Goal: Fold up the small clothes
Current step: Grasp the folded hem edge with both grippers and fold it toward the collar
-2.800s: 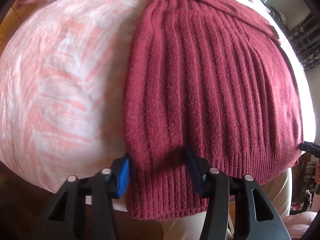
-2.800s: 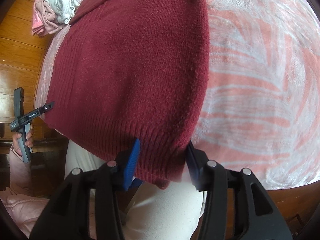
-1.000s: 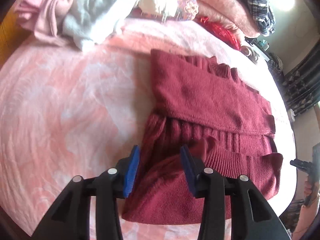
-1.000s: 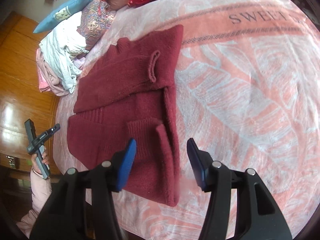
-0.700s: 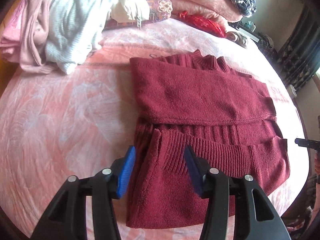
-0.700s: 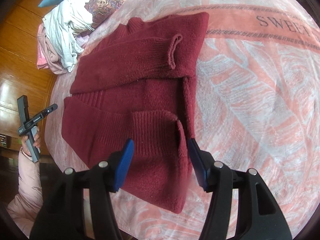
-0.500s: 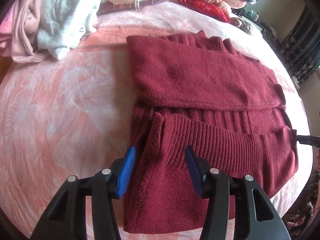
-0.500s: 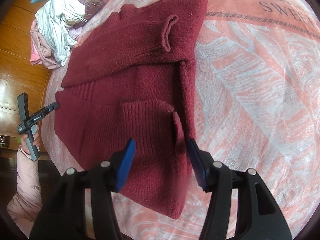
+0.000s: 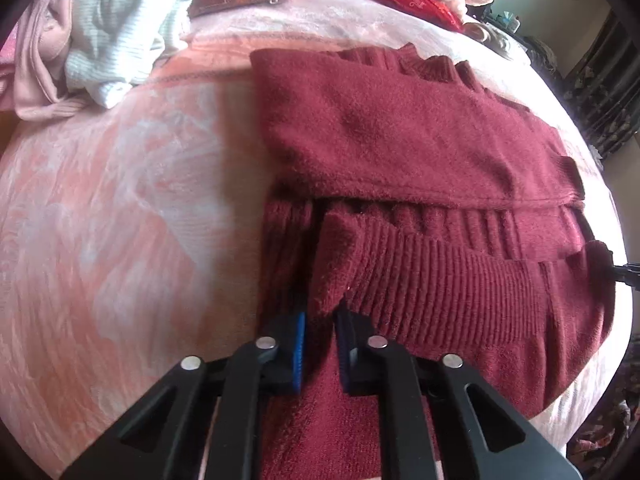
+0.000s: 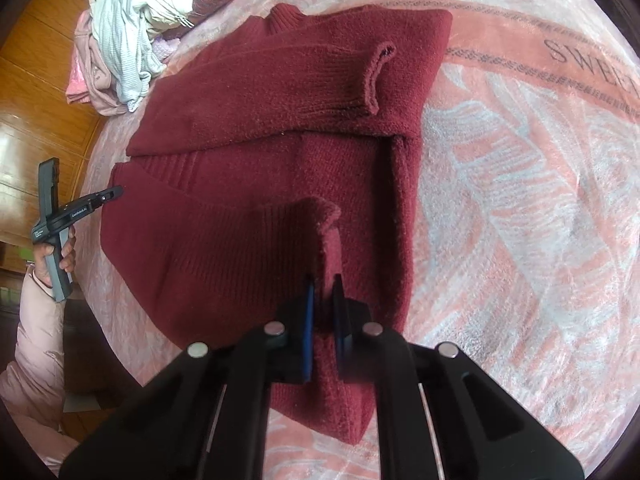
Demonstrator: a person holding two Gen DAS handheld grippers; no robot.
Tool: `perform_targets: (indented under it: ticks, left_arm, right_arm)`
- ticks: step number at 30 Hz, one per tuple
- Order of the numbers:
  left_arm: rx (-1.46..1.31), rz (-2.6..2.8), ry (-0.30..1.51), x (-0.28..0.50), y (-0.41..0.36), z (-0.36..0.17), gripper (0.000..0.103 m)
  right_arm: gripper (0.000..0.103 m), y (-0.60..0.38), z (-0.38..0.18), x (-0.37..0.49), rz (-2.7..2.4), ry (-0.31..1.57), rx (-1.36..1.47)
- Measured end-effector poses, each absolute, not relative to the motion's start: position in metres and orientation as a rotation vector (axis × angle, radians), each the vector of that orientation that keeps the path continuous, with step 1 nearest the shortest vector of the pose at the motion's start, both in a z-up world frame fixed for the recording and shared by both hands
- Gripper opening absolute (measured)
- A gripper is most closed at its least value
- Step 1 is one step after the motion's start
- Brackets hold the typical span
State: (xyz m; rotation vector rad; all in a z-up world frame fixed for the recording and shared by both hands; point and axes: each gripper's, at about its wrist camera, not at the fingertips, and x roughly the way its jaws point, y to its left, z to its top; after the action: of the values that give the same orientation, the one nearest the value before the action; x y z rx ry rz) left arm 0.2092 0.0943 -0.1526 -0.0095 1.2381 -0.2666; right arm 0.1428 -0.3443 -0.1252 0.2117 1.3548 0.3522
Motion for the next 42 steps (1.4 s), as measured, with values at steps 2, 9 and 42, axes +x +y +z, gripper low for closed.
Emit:
perform_targets:
  ticks: [2, 9, 42]
  left_arm:
    - [-0.007, -0.288, 1.223, 0.205, 0.093, -0.148, 0.01]
    - [0.0, -0.265, 1.271, 0.213, 0.092, -0.169, 0.014]
    - [-0.185, -0.178, 0.977, 0.306, 0.098, -0.043, 0.007]
  right_arm:
    - [0.007, -0.345, -0.12, 0.14, 0.384, 1.335, 0.227]
    - [0.025, -0.343, -0.154, 0.153, 0.328, 1.423, 0.228]
    - [0.006, -0.378, -0.029, 0.266, 0.244, 1.15, 0.248]
